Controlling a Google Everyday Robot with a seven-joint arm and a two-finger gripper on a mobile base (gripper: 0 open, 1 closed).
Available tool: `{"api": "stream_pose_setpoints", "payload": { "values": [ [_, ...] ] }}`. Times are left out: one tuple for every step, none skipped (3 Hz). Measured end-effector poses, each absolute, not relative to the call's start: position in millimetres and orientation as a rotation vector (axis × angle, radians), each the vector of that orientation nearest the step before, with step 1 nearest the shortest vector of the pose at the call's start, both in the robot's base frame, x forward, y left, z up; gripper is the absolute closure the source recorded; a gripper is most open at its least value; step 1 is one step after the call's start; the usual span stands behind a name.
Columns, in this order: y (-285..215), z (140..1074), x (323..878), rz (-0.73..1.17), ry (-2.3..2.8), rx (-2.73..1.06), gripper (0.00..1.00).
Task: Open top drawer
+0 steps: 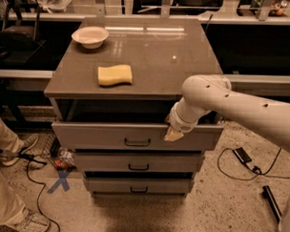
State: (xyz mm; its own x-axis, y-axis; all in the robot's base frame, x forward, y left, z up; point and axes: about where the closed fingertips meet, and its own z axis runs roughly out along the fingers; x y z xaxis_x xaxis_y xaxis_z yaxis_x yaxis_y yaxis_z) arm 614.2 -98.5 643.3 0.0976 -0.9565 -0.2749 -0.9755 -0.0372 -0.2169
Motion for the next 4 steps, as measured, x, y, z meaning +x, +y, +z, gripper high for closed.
{"api": "stream_pose_setpoints", "payload": {
  "values": [
    [-97.7,641.5,613.6,0.080,1.901,-2.041,0.82],
    [-97.0,639.7,612.9,0.084,1.901,-2.044,0.59],
    [-96.6,638.8,612.6,0.085,1.902,-2.045,0.36],
    [-95.9,637.0,611.9,0.089,1.902,-2.048,0.13]
  ]
}}
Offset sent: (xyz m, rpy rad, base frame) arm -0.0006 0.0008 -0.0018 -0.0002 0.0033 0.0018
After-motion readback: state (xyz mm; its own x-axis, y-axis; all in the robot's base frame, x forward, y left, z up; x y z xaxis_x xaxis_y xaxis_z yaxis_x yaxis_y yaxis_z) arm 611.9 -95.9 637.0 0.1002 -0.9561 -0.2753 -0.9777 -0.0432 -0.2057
